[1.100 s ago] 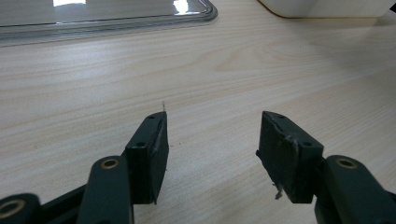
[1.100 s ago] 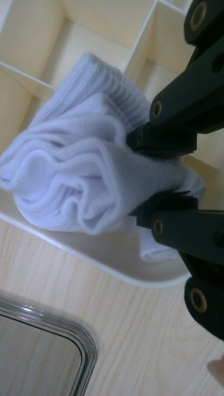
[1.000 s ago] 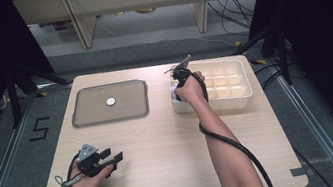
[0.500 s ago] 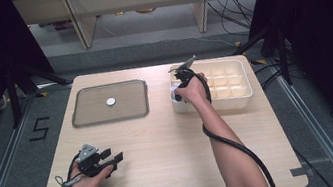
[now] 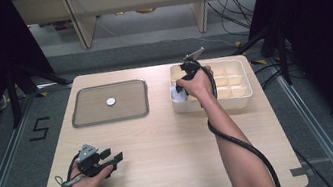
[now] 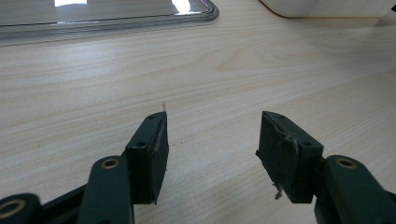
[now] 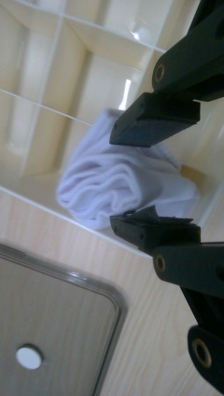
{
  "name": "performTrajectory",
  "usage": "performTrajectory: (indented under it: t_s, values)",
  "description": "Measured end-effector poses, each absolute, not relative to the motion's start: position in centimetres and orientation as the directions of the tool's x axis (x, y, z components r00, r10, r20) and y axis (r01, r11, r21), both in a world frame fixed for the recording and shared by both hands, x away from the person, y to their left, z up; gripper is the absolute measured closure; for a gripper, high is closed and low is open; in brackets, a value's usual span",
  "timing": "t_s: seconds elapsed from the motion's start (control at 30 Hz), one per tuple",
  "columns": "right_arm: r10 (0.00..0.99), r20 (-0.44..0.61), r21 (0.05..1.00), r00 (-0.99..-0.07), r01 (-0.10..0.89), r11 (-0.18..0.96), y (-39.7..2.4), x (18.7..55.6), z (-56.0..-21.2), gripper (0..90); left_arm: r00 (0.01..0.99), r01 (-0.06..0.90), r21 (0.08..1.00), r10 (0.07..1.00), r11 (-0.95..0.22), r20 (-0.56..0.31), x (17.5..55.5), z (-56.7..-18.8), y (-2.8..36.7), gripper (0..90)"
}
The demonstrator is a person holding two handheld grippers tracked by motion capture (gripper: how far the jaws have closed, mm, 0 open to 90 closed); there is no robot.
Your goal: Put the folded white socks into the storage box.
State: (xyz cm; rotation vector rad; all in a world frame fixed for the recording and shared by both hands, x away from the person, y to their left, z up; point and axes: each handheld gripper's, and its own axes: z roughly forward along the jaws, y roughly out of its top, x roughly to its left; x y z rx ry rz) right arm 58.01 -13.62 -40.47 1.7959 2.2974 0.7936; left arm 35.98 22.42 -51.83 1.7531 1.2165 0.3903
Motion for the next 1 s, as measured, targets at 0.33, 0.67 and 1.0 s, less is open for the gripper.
performTrajectory:
  t_s: [0.33, 0.67, 1.0]
  values:
    - [0.937, 0.196, 0.512, -0.289, 0.845, 0.154, -13.2, 58.8, -40.2, 53.7, 0.459, 0.56, 0.826, 0.857, -0.073, -0.235, 36.0, -51.8, 22.4, 42.4]
    - [0.931, 0.152, 0.485, -0.332, 0.846, 0.222, -12.5, 59.0, -41.9, 66.9, 0.453, 0.561, 0.825, 0.86, -0.07, -0.236, 35.9, -51.8, 22.5, 42.4]
    - [0.931, 0.141, 0.465, -0.338, 0.852, 0.239, -11.9, 58.7, -42.0, 74.1, 0.458, 0.56, 0.825, 0.858, -0.074, -0.234, 36.0, -51.9, 22.5, 42.4]
